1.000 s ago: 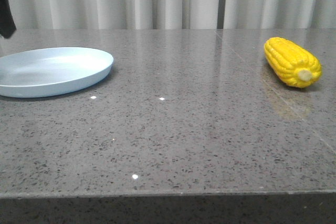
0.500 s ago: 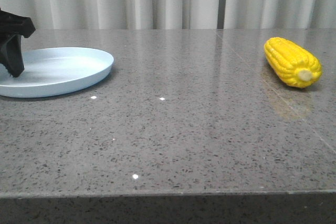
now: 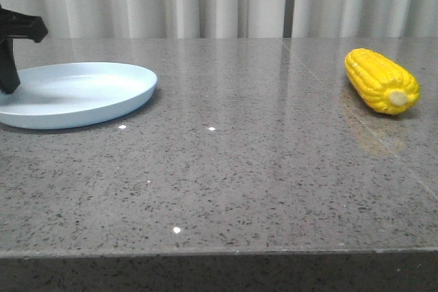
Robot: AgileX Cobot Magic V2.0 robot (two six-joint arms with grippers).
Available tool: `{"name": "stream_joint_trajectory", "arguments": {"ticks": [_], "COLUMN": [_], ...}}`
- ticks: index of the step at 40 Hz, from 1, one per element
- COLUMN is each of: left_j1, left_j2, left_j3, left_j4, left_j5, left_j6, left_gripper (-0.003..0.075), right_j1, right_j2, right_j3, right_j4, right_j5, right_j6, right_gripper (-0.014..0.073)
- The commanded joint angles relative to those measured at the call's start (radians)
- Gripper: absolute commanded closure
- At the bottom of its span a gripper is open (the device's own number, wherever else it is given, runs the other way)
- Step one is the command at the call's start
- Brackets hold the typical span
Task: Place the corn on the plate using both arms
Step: 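Push the pale blue plate toward the corn with the left gripper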
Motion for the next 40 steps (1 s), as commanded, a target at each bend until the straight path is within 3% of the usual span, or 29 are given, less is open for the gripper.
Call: {"name": "stream_joint_trajectory", "arguments": {"ticks": [1, 9, 19, 34, 37, 40], "left_j1": [-0.009, -0.062, -0.179, -0.209, -0.209, -0.209], "left_j2": [-0.033, -0.033, 0.000, 0.061, 0.061, 0.061], "left_j3": [-0.057, -0.136, -0.144, -0.144, -0.144, -0.144], "left_j4": [-0.096, -0.306, -0.320, -0.361, -0.361, -0.361], "left_j5": [0.016, 0.042, -0.023, -0.031, -0.029, -0.027], "left_j6": [-0.002, -0.002, -0.048, -0.058, -0.058, -0.058], "left_gripper": [0.0741, 0.0741, 0.0741, 0.0732, 0.0678, 0.0569], "right_j1": [-0.006, -0.006, -0.006, -0.006, -0.006, -0.006], "right_j2": [0.014, 0.014, 0.014, 0.014, 0.014, 0.014], "right_j3": [-0.037, -0.037, -0.037, -0.037, -0.037, -0.037], "right_j4": [-0.003, -0.003, -0.003, -0.003, -0.003, -0.003], "right_j5": [-0.087, -0.087, -0.087, -0.087, -0.087, -0.087], "right_j6": [-0.004, -0.004, -0.004, -0.004, -0.004, -0.004], "right_gripper": [0.0055, 0.0055, 0.0055, 0.0055, 0.0055, 0.0055]}}
